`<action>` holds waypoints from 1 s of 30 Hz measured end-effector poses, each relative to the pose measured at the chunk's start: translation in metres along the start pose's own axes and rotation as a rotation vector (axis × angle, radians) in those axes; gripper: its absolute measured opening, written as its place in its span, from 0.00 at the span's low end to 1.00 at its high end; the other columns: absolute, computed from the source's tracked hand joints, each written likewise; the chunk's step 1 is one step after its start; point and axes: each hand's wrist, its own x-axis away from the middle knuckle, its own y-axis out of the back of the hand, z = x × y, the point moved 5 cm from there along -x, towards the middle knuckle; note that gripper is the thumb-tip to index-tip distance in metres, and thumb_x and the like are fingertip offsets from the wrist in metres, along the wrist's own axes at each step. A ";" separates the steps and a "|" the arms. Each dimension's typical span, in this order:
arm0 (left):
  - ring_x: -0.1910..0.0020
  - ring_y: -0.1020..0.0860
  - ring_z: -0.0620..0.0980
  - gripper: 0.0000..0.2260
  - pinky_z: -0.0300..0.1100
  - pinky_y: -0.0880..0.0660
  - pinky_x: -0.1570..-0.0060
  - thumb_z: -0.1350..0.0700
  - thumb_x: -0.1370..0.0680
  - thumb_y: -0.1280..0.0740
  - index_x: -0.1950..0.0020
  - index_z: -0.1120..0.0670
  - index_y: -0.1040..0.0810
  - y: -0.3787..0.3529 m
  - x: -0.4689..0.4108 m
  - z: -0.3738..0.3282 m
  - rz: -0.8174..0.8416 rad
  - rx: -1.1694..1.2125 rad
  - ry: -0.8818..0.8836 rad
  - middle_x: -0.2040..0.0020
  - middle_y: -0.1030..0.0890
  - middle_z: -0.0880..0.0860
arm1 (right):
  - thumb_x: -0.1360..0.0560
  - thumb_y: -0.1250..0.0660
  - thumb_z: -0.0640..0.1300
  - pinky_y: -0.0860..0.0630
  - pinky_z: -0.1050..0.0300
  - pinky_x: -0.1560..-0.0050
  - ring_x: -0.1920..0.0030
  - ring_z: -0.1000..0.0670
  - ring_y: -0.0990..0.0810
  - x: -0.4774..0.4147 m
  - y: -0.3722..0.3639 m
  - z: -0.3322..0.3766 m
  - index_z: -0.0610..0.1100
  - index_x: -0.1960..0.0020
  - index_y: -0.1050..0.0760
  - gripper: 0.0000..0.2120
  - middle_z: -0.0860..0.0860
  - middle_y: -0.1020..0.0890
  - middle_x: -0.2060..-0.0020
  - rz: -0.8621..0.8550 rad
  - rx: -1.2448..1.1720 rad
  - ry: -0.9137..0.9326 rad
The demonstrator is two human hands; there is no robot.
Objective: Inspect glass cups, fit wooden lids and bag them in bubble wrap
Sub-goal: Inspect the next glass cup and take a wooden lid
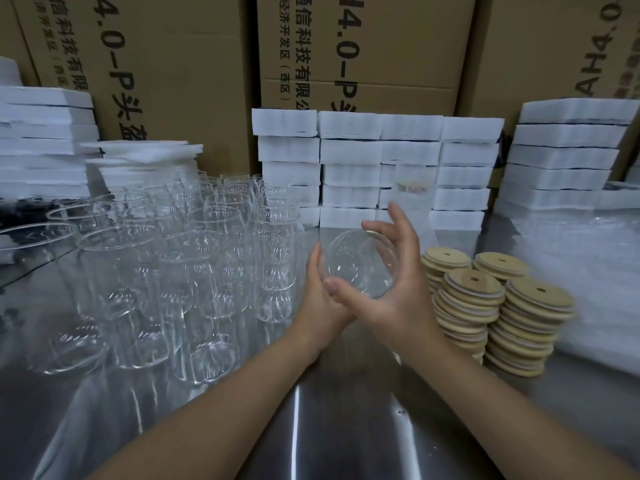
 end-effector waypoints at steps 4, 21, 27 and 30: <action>0.44 0.21 0.53 0.45 0.24 0.28 0.54 0.51 0.36 0.30 0.24 0.62 0.47 0.003 -0.002 -0.008 0.023 -0.070 -0.114 0.41 0.24 0.69 | 0.44 0.21 0.53 0.32 0.66 0.39 0.40 0.61 0.27 0.001 0.000 -0.001 0.57 0.45 0.32 0.31 0.57 0.26 0.45 -0.051 0.009 -0.092; 0.41 0.20 0.44 0.46 0.44 0.20 0.45 0.61 0.41 0.18 0.29 0.46 0.38 -0.003 0.002 -0.008 0.074 0.180 -0.146 0.37 0.24 0.44 | 0.22 0.37 0.45 0.24 0.59 0.46 0.49 0.56 0.19 -0.005 0.009 -0.003 0.48 0.52 0.21 0.07 0.56 0.16 0.56 -0.186 -0.290 -0.197; 0.44 0.23 0.32 0.38 0.28 0.24 0.54 0.65 0.34 0.22 0.34 0.43 0.38 0.000 0.002 -0.008 0.043 0.164 -0.137 0.41 0.26 0.47 | 0.23 0.46 0.40 0.31 0.48 0.32 0.35 0.53 0.26 -0.001 0.004 0.003 0.49 0.39 0.25 0.17 0.51 0.20 0.40 -0.050 -0.249 -0.089; 0.38 0.25 0.47 0.34 0.30 0.24 0.54 0.67 0.31 0.24 0.35 0.43 0.36 0.000 0.001 -0.009 0.061 0.164 -0.157 0.39 0.26 0.50 | 0.25 0.46 0.37 0.34 0.51 0.30 0.31 0.55 0.30 0.002 0.000 0.006 0.46 0.33 0.30 0.21 0.50 0.25 0.34 0.036 -0.165 -0.028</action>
